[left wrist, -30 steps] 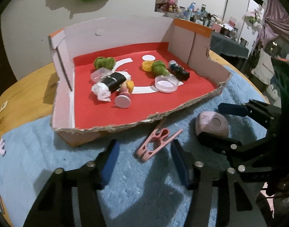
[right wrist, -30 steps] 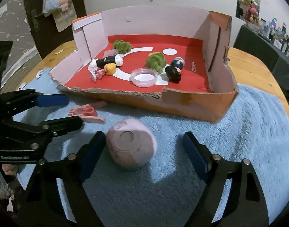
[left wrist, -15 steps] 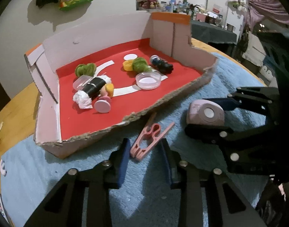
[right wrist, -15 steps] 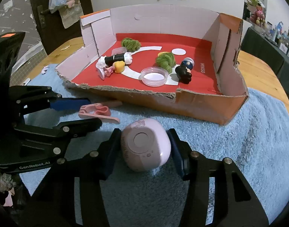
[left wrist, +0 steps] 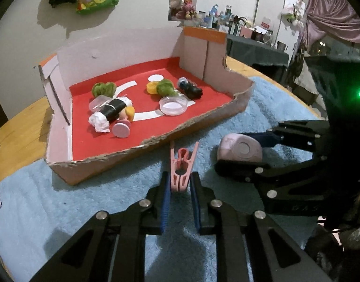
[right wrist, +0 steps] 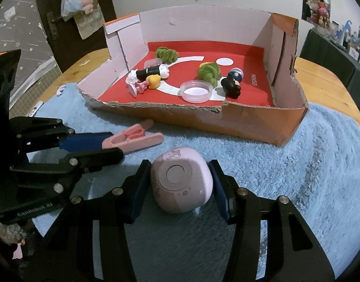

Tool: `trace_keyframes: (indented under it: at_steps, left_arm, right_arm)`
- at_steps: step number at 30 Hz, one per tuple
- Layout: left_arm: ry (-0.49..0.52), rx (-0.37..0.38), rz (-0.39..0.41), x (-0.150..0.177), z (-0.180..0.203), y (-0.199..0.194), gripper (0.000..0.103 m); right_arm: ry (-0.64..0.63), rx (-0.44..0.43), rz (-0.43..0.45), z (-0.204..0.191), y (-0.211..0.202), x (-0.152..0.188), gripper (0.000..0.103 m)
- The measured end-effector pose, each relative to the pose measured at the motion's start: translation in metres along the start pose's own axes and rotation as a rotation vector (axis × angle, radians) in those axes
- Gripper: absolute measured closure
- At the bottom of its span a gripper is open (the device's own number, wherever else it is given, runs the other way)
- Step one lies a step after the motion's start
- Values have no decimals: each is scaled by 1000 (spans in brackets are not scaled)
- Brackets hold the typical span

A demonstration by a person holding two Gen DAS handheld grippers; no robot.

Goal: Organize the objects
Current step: 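Grasp the pink clip with the left tool while the right tool holds the pink toy, then carry the clip and pink toy with both tools into the red-lined box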

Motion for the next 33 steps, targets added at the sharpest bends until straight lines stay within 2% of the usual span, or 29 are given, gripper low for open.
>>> trace_keyframes:
  at_steps: [8, 24, 33]
  left_arm:
    - [-34, -4, -5, 10, -4, -2, 86]
    - [-48, 14, 78, 12, 3, -46, 86]
    - [-57, 14, 136, -4, 4, -66, 86]
  right_arm:
    - [-12, -25, 3, -12, -4, 0, 55]
    - [-46, -40, 53, -33, -33, -13, 55]
    - [-52, -54, 93, -37, -51, -26, 55]
Point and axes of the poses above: each gripper's, at about its wrist camera, not at the fingertips, and y roughly the way its jaws point, z to its right, x to its underside, the point moved 9 cm from there along y, roughly the way its jaws point, and after that the axes turned 14 degrees about -y, right-handed, at the moved point
